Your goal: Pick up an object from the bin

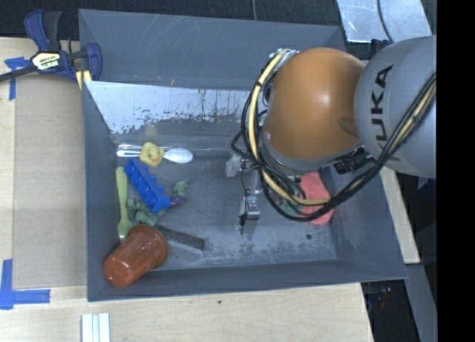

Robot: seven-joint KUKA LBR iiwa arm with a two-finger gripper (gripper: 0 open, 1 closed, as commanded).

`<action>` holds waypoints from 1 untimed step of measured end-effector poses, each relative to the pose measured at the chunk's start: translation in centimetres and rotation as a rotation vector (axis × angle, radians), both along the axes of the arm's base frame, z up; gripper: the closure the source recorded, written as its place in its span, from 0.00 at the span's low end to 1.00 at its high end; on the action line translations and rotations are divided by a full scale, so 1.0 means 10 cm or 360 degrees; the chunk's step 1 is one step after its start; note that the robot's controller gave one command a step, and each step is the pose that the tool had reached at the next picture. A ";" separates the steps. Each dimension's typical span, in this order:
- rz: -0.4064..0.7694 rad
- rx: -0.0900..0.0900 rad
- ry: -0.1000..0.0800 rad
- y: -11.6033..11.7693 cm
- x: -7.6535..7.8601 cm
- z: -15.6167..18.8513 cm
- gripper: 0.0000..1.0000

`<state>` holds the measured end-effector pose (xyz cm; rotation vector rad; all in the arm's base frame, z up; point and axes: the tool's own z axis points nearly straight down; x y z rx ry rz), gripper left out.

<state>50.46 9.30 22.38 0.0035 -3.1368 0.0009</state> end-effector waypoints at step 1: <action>-0.0004 0.0002 -0.0013 0.00 0.02 0.04 0.00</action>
Offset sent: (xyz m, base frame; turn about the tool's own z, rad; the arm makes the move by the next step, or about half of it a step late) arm 0.0011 0.0823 -0.1538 -0.1549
